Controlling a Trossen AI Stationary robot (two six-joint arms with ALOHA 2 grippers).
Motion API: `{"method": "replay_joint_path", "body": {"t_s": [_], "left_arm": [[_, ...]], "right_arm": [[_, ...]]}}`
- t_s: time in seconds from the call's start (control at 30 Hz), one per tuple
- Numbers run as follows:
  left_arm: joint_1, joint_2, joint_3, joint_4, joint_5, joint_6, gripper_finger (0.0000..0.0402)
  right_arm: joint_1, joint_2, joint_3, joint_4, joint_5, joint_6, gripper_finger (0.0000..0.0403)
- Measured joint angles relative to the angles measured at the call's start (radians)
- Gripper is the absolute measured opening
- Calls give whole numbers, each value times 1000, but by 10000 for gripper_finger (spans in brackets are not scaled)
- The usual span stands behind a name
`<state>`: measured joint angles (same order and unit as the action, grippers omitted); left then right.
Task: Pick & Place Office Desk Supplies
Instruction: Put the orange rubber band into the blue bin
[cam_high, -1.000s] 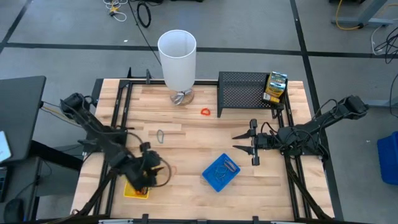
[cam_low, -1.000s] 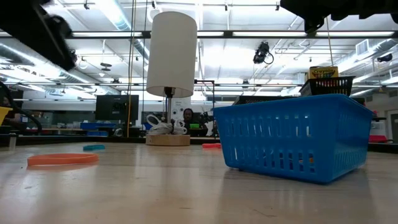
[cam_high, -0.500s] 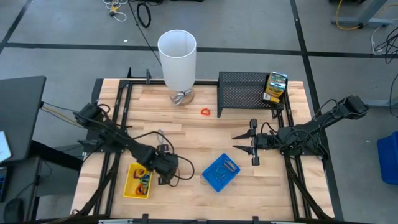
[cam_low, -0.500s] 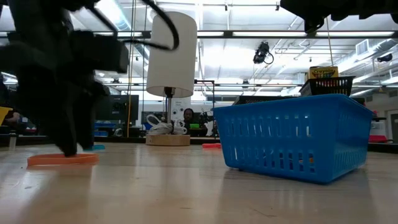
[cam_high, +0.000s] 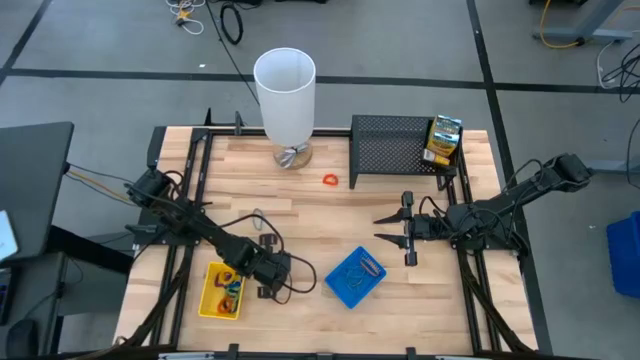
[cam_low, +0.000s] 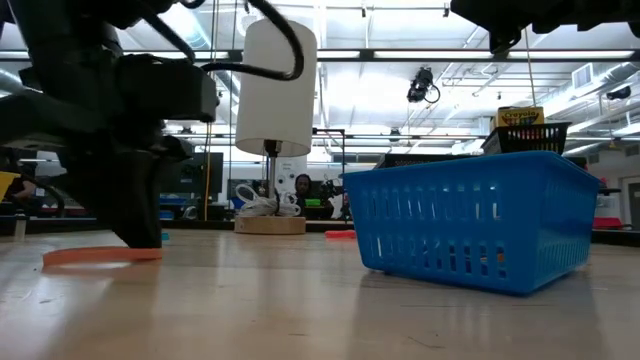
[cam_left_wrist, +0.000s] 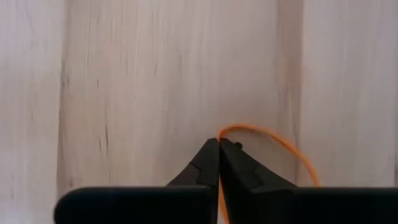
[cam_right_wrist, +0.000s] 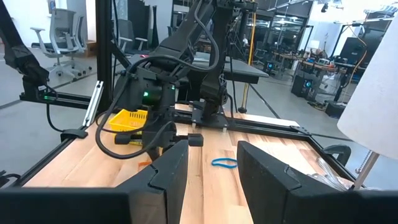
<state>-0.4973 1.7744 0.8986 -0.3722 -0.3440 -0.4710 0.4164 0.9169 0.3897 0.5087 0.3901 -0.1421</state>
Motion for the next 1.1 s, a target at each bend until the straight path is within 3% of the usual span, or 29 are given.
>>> {"method": "replay_joint_path", "body": {"t_s": [0.4,0.67,0.73,0.83,0.93,1.1], "left_arm": [[23,-1,144,61,-158,206,2],[32,-4,292,133,-269,478,1],[49,-5,310,188,-243,547,1],[95,-2,312,288,-98,610,1],[146,21,312,357,52,631,1],[218,93,312,407,192,644,1]], "right_arm": [[0,0,0,4,0,0,148],[0,0,0,4,0,-4,148],[0,0,0,3,0,-4,148],[0,0,0,3,0,-4,148],[0,0,0,3,0,-4,148],[0,0,0,-6,21,-4,148]]}}
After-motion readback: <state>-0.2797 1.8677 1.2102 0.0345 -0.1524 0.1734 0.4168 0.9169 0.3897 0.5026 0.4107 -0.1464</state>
